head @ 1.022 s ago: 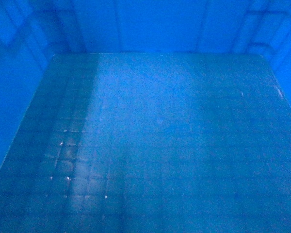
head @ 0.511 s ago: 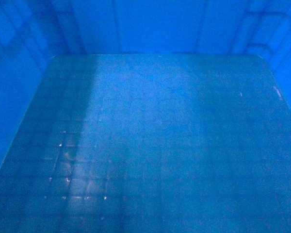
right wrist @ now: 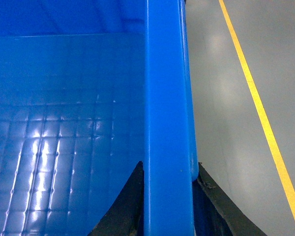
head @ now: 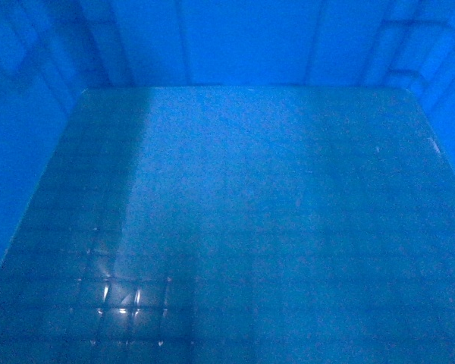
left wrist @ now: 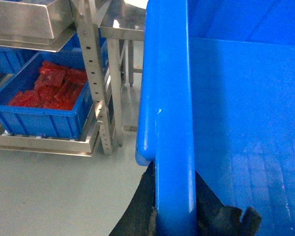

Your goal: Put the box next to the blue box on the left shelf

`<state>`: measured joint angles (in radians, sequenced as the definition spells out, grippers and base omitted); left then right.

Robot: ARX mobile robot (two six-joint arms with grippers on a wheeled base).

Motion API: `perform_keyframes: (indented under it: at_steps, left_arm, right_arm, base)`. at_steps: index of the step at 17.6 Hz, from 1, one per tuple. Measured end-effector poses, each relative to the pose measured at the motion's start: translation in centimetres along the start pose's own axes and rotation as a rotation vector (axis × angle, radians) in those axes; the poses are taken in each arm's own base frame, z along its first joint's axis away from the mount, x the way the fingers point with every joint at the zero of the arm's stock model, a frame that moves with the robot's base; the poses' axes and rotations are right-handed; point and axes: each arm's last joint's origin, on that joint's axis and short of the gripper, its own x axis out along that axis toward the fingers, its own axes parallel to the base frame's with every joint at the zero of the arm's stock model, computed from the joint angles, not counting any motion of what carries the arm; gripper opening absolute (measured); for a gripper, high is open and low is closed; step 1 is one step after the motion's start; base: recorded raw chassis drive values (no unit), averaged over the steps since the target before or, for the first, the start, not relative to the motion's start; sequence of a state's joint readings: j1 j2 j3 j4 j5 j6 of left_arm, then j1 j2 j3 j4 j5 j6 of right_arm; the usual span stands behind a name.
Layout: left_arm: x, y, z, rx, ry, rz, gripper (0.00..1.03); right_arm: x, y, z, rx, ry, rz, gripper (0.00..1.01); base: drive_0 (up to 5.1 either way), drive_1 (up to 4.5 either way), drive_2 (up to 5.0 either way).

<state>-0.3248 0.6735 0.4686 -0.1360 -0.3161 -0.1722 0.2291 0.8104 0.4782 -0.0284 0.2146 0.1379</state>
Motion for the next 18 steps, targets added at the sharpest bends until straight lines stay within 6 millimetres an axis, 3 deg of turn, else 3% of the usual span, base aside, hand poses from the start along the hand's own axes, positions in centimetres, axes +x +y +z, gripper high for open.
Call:
perform_keyframes:
  at_steps: [18]
  left_arm:
    - [-0.04, 0.0, 0.05, -0.001, -0.004, -0.002, 0.08]
  right_arm:
    - [-0.01, 0.0, 0.02, 0.001, -0.003, -0.001, 0.2]
  base:
    - [-4.6, 1.82, 2.8]
